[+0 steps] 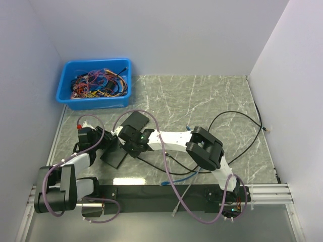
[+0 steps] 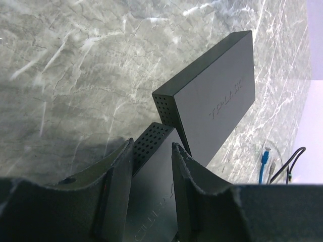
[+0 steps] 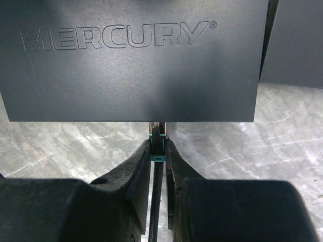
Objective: Insert the plug into the switch port
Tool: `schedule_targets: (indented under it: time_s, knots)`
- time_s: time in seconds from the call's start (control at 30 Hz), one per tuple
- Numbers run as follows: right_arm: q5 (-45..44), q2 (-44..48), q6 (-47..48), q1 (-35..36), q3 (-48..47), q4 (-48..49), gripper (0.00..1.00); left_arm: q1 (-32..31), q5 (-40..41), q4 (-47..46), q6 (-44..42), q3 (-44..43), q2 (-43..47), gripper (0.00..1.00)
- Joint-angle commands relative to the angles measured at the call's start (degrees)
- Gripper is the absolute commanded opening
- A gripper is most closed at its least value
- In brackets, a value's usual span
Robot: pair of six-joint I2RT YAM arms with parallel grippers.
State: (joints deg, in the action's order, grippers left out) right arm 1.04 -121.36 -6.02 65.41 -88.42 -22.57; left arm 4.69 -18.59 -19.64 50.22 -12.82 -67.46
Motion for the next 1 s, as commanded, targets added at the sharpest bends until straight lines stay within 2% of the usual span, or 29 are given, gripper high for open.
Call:
schedule_targets:
  time_s: [0.0, 0.23, 0.43, 0.73, 0.97]
  knots:
    - [-3.06, 4.20, 0.57, -2.82, -0.61, 16.76, 0.00, -3.37, -7.43, 5.93, 1.55, 2.09, 1.28, 0.41]
    - [-1.22, 4.20, 3.82, -5.72, -1.93, 19.57, 0.00, -5.73, -5.58, 7.59, 3.22, 5.26, 5.85, 0.41]
    - [6.95, 6.57, 5.57, -7.49, 0.27, 26.78, 0.00, -6.18, -4.97, 5.94, 4.36, 7.80, 6.46, 0.41]
    - [20.74, 4.12, 11.99, -6.96, -4.74, 26.79, 0.00, -6.36, -5.84, 4.08, 4.10, 7.11, 2.95, 0.41]
    - [22.26, 3.94, 13.40, -6.34, -4.83, 30.65, 0.00, -6.80, -5.93, 2.06, 5.07, 7.37, 0.49, 0.41]
